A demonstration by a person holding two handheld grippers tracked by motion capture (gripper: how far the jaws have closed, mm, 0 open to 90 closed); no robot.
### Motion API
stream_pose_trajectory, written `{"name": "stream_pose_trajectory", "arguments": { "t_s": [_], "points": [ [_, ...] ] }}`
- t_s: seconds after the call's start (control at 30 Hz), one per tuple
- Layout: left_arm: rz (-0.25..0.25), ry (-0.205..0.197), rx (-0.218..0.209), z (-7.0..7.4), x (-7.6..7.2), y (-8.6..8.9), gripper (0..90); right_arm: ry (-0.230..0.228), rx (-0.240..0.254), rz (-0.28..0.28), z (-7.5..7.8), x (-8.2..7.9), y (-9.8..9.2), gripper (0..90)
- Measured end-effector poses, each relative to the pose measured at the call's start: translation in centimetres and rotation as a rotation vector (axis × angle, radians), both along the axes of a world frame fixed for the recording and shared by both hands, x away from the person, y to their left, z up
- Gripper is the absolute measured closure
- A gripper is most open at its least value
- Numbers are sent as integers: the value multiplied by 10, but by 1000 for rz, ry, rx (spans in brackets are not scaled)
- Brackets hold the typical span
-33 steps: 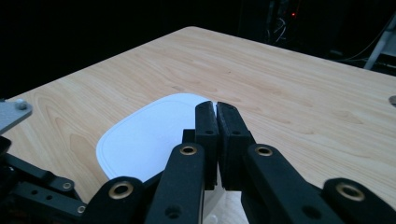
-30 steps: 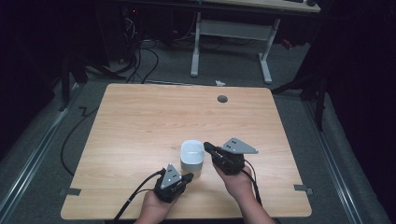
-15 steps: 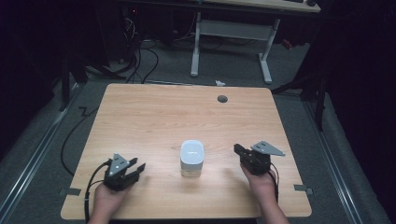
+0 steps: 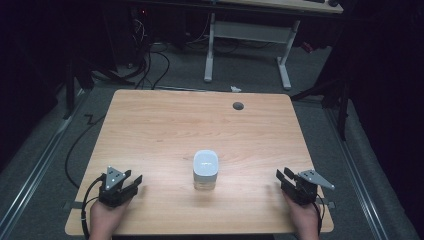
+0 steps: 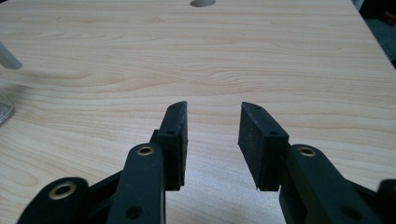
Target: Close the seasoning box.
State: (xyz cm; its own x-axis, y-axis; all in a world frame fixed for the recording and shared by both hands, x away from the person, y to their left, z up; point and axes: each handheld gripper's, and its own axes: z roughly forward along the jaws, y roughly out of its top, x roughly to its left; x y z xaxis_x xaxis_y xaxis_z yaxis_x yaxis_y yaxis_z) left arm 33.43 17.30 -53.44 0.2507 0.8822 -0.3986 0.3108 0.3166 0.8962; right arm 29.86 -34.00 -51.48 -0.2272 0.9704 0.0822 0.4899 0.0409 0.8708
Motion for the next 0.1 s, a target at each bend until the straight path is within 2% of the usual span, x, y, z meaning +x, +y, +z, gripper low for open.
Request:
{"name": "stream_pose_trajectory", "arguments": {
  "t_s": [0.1],
  "points": [
    [-7, -1, 8, 1, 0, -2, 519, 5, -20, 15, -2, 0, 5, 616]
  ]
}}
